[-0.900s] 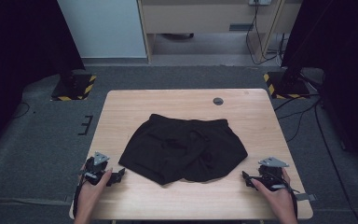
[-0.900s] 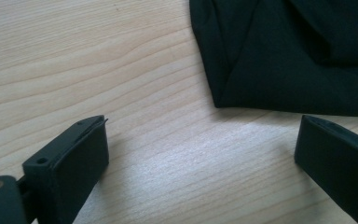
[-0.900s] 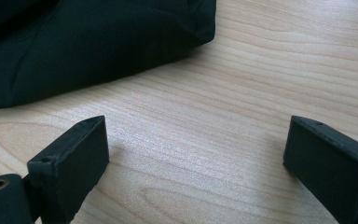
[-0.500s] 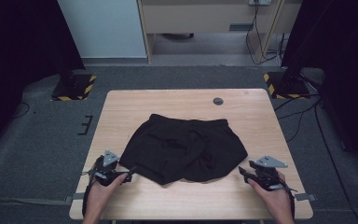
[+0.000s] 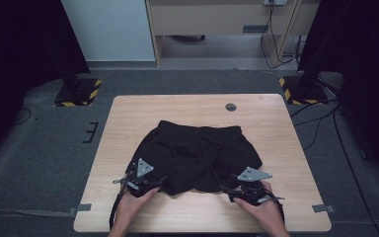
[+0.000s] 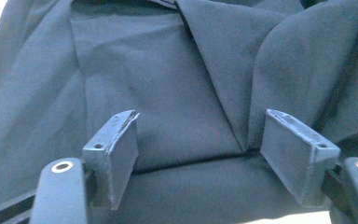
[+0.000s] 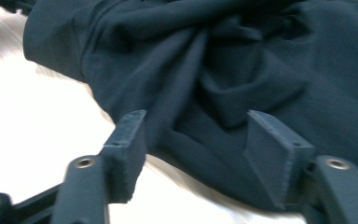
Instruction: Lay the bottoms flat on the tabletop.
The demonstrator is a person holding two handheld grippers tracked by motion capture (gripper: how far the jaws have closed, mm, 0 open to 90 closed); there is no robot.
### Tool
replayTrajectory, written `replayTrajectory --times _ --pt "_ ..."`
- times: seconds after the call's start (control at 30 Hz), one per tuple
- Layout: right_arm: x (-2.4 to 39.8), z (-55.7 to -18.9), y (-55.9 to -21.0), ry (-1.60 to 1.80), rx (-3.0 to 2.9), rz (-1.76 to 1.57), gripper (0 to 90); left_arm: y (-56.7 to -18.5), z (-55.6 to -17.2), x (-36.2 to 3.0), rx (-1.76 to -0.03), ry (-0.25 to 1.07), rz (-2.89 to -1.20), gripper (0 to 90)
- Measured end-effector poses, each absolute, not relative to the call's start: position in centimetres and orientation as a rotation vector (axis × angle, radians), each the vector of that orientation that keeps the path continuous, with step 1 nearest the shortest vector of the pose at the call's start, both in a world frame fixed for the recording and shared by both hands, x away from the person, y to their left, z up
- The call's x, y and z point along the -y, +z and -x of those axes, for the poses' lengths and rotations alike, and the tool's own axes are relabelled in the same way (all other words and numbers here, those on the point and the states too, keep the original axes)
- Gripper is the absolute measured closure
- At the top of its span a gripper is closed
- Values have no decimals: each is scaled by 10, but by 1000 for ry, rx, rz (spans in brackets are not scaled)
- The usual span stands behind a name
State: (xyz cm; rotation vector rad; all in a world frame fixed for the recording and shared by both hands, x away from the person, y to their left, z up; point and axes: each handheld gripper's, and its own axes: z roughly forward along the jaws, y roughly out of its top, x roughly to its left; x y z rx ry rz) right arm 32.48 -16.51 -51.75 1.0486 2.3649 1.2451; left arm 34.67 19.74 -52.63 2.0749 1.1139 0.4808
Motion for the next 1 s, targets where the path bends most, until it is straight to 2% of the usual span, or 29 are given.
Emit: replayTrajectory --times 0.03,0.07,0.1,0.13,0.17,0.2,0.23,0.33,0.4,0.6,0.63,0.67,0.7,0.8,0.83,0.87,0.9,1.0 --pt "160 -325 -519 1227 -2386 -1030 395 -528 -347 -196 -1111 472 -2089 352" --pt "155 -325 -521 1209 -2400 -1007 474 -529 -348 -194 -1104 463 -2088 381" --pt "149 -324 -524 1191 -2435 -959 661 -528 -347 -194 -1097 454 -2090 500" --pt "148 -323 -524 1179 -2442 -943 723 -527 -347 -193 -1092 447 -2092 558" --pt "148 -323 -524 1179 -2442 -943 723 -527 -347 -192 -1084 440 -2101 558" --pt "146 -322 -525 1159 -2454 -926 788 -527 -346 -191 -1072 435 -2105 614" --pt "147 -321 -523 1144 -2450 -909 871 -527 -346 -190 -1062 433 -2108 725" --pt "156 -322 -520 1175 -2428 -944 883 -525 -343 -189 -1039 416 -2131 878" --pt "161 -321 -519 1182 -2421 -959 883 -521 -339 -191 -1035 408 -2135 899" --pt "182 -310 -514 1137 -2411 -987 866 -506 -321 -206 -1028 421 -2101 900" --pt "183 -310 -513 1159 -2413 -991 815 -505 -320 -208 -1031 426 -2089 900" --pt "183 -311 -512 1193 -2408 -1008 716 -505 -320 -209 -1036 439 -2077 891" --pt "182 -313 -509 1221 -2398 -1026 630 -507 -321 -210 -1049 449 -2067 825" --pt "175 -322 -499 1259 -2349 -1038 468 -515 -325 -205 -1086 471 -2063 584" --pt "175 -322 -499 1259 -2349 -1038 468 -515 -325 -205 -1086 471 -2063 536" --pt "171 -327 -496 1253 -2339 -1043 433 -517 -326 -203 -1088 472 -2070 536" --pt "160 -343 -487 1214 -2313 -1031 371 -519 -328 -199 -1083 485 -2079 465" --pt "151 -361 -480 1203 -2303 -1051 327 -520 -329 -195 -1076 479 -2090 427"
